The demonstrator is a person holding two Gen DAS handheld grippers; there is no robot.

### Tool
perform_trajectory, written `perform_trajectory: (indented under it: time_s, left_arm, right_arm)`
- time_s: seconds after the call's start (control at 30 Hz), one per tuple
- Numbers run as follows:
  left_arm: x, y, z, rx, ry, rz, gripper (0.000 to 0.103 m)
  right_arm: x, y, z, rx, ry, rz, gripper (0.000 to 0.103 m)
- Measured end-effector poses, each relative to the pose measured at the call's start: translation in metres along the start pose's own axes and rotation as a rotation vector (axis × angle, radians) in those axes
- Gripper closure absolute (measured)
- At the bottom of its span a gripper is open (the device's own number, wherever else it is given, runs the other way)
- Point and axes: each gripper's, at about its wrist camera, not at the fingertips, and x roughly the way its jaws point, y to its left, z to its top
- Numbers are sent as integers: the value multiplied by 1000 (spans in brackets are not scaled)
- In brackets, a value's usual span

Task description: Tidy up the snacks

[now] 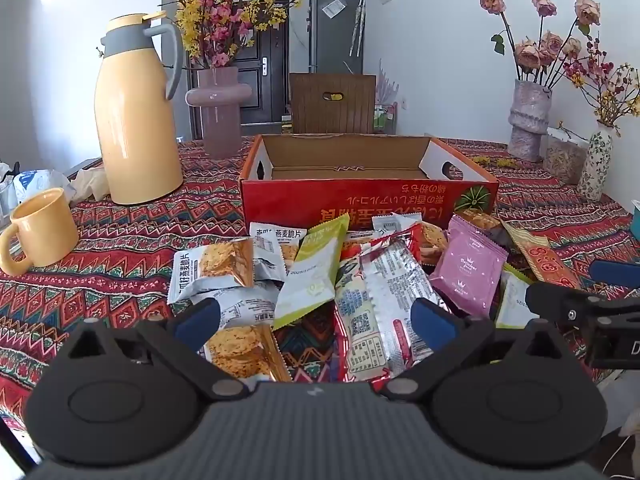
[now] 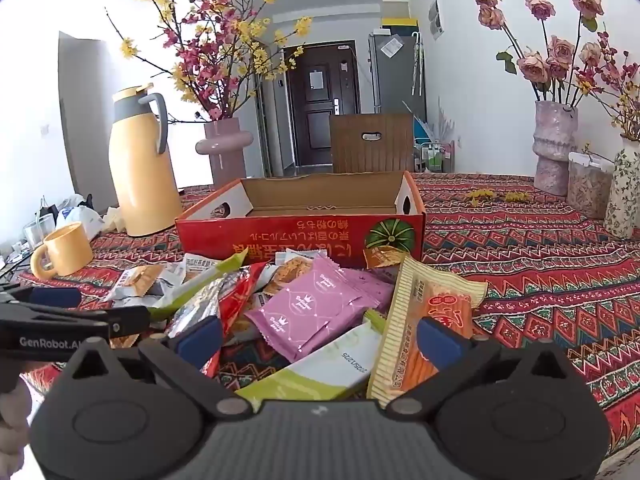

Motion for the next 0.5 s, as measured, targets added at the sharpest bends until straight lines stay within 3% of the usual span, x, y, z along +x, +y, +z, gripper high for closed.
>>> perform_trajectory:
  time_s: [0.5]
  left_arm:
    - [3,3,-3,-30,31,-19,0]
  right_arm:
    - [2,-11,-3,-2,10,3,0]
